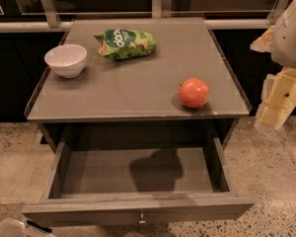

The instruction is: Place apple into top drawer

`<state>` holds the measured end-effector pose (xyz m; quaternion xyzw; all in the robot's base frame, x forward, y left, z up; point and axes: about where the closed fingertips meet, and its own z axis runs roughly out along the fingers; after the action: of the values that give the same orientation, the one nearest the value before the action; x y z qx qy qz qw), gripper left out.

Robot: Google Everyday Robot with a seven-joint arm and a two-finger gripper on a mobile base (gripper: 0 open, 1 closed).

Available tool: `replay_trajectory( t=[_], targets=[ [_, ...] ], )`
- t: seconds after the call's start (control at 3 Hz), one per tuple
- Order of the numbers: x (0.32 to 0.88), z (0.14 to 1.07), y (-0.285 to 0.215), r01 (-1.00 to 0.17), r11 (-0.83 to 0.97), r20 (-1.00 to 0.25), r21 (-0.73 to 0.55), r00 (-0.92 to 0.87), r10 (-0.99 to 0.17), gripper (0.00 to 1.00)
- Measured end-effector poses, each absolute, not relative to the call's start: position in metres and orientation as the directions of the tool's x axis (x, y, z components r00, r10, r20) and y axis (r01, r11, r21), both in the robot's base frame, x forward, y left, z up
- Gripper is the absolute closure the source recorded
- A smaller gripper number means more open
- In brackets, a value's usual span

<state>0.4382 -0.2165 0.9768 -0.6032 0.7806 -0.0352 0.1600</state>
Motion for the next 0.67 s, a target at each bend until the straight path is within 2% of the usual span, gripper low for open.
replay_trajectory(
  t=[0.67],
  targets=[
    [0.4453, 0.9748, -0.2140, -0.934, 0.259, -0.203, -0.245, -0.211, -0.956, 0.00]
  ],
)
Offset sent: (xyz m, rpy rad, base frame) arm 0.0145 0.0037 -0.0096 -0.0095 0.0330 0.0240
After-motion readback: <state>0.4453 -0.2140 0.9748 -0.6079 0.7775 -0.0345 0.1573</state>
